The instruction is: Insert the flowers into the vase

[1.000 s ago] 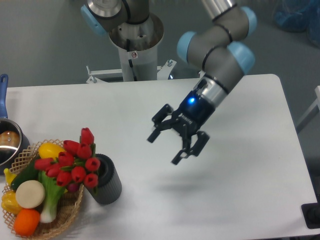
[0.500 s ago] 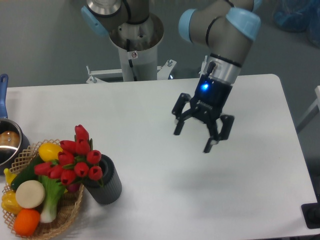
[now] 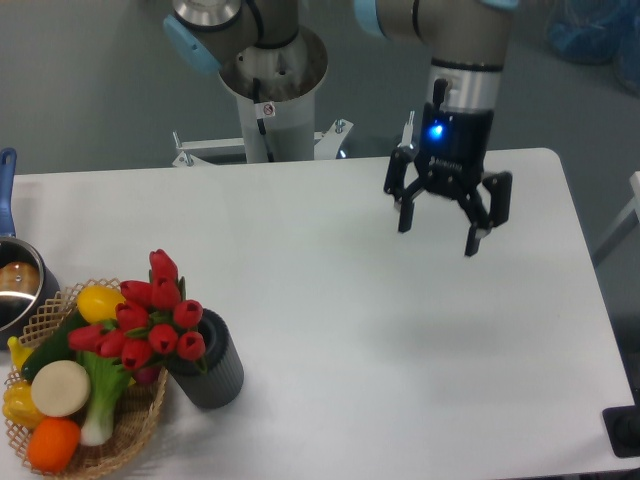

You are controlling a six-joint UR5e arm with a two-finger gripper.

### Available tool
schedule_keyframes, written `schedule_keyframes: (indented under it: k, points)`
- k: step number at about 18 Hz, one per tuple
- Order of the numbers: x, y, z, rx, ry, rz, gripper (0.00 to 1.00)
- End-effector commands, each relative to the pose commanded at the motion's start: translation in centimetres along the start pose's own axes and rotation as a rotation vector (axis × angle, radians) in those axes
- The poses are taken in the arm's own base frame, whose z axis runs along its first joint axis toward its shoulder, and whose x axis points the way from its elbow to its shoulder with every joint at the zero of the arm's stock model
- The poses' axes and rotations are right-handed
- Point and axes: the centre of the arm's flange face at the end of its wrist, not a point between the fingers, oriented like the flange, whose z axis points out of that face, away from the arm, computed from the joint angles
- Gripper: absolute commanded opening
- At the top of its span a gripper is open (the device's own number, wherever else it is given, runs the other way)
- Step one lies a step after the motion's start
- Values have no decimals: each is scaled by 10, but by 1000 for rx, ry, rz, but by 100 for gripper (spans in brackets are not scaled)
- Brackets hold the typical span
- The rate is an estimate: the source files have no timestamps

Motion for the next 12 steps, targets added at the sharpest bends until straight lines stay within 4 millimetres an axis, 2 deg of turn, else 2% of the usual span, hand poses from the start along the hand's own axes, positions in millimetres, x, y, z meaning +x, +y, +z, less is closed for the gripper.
schedule_keyframes:
  k: [7, 12]
  points:
    - [15, 22, -31, -159, 48, 196, 100]
    - [18, 26, -36, -188, 39, 226, 100]
